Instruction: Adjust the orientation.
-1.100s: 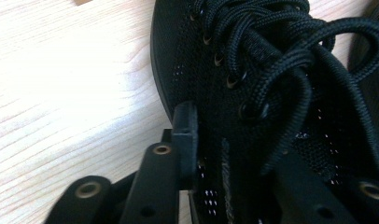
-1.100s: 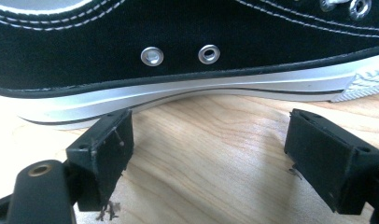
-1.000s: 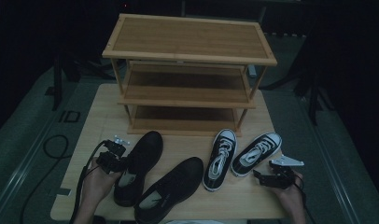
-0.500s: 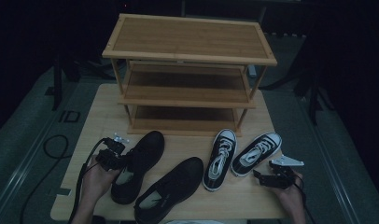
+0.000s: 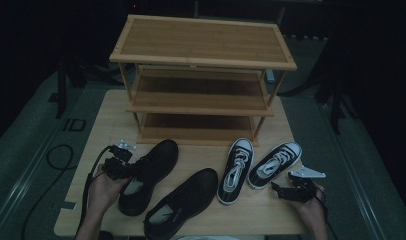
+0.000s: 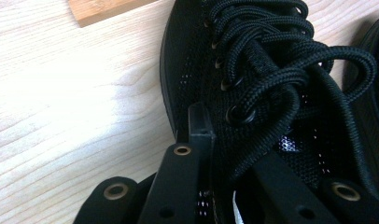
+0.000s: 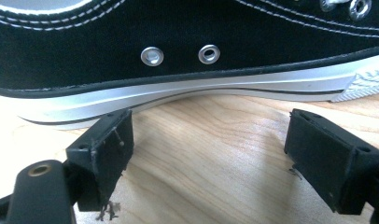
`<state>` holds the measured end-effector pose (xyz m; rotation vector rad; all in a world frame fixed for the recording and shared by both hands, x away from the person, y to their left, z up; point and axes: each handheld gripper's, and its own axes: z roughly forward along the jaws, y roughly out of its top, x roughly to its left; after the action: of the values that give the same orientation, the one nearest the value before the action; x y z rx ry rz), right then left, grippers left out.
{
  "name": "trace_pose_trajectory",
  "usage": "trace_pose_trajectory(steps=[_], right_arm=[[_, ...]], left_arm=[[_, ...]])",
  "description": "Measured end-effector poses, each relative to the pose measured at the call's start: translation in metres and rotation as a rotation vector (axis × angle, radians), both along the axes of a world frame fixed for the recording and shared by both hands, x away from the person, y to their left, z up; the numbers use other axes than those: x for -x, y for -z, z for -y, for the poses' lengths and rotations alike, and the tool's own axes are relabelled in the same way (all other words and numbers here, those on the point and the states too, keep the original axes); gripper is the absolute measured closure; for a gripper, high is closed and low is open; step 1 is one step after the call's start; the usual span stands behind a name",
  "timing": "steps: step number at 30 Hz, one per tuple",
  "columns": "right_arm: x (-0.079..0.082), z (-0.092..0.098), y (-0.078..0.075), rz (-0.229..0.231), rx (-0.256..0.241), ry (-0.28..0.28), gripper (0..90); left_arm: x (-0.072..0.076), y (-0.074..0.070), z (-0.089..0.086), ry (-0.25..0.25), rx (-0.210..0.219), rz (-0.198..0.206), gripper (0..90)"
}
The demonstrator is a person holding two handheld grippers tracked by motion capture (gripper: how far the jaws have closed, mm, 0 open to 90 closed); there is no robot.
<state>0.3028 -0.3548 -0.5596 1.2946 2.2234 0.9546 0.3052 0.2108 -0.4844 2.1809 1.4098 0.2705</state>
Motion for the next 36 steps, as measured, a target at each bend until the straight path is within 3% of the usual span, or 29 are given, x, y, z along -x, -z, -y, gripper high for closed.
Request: trace_pose_trajectory(steps=[10, 23, 36], right_arm=[[0.000, 0.000, 0.000, 0.000, 0.000, 0.000, 15.4], [0.000, 0.000, 0.000, 0.000, 0.000, 0.000, 15.4], [0.000, 0.000, 0.000, 0.000, 0.000, 0.000, 15.4]], left_arm=[[-0.006, -0.004, 0.004, 0.003, 0.037, 0.017, 88.8], [-0.015, -0.013, 0.016, -0.022, 0.050, 0.060, 88.7], [-0.023, -0.013, 0.020, -0.051, 0.059, 0.073, 88.7]])
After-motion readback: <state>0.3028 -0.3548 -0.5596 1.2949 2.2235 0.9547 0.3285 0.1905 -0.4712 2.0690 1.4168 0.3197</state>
